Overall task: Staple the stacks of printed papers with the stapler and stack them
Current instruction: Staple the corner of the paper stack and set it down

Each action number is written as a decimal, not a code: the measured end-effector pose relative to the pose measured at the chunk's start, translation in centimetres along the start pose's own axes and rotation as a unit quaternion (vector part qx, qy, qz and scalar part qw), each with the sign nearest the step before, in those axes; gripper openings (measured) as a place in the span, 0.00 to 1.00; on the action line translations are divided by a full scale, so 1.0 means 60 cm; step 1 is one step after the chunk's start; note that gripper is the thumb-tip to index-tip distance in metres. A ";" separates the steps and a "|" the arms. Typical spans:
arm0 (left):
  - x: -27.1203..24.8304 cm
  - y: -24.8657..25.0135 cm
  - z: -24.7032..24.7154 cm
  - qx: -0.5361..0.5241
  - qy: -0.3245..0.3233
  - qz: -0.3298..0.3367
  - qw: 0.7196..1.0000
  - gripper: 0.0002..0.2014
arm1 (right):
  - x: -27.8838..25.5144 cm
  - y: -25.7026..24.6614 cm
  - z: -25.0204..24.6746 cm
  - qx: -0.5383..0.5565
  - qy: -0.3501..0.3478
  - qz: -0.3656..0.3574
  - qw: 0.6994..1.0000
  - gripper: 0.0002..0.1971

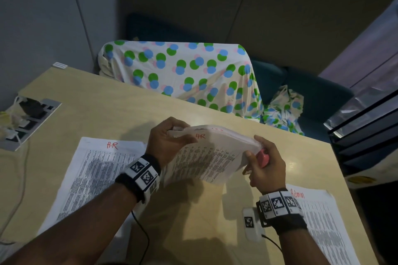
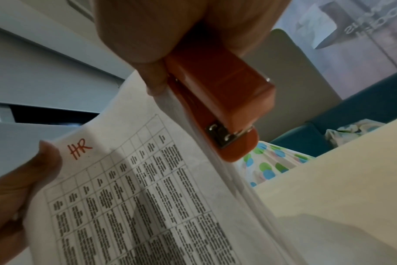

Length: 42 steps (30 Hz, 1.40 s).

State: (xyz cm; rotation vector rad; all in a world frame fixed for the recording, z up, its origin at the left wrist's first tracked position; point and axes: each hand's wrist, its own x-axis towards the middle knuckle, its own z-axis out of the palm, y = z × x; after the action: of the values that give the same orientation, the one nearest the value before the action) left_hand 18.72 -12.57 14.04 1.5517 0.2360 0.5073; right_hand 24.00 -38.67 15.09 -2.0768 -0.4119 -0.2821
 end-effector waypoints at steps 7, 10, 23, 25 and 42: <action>-0.006 -0.016 -0.007 -0.009 -0.005 -0.051 0.999 0.18 | 0.004 -0.003 0.001 0.003 -0.040 0.012 0.999 0.20; -0.009 -0.017 -0.004 -0.022 -0.024 -0.076 0.997 0.21 | 0.003 0.005 -0.001 0.029 -0.035 0.051 0.998 0.15; -0.033 -0.037 0.030 0.038 0.062 -0.096 0.993 0.18 | 0.002 -0.010 -0.005 -0.013 -0.031 0.040 0.999 0.15; -0.036 -0.041 0.028 0.037 0.064 -0.102 0.992 0.17 | -0.004 -0.002 -0.004 -0.027 -0.040 0.052 0.997 0.16; -0.081 -0.075 0.021 0.036 -0.004 0.038 0.999 0.29 | -0.014 0.003 -0.013 -0.043 -0.035 0.095 0.994 0.16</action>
State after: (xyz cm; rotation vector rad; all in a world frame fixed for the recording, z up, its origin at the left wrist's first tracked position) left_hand 15.77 -15.63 8.82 1.6374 0.1906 0.5573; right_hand 23.26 -39.59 15.07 -2.1978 -0.2442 -0.1161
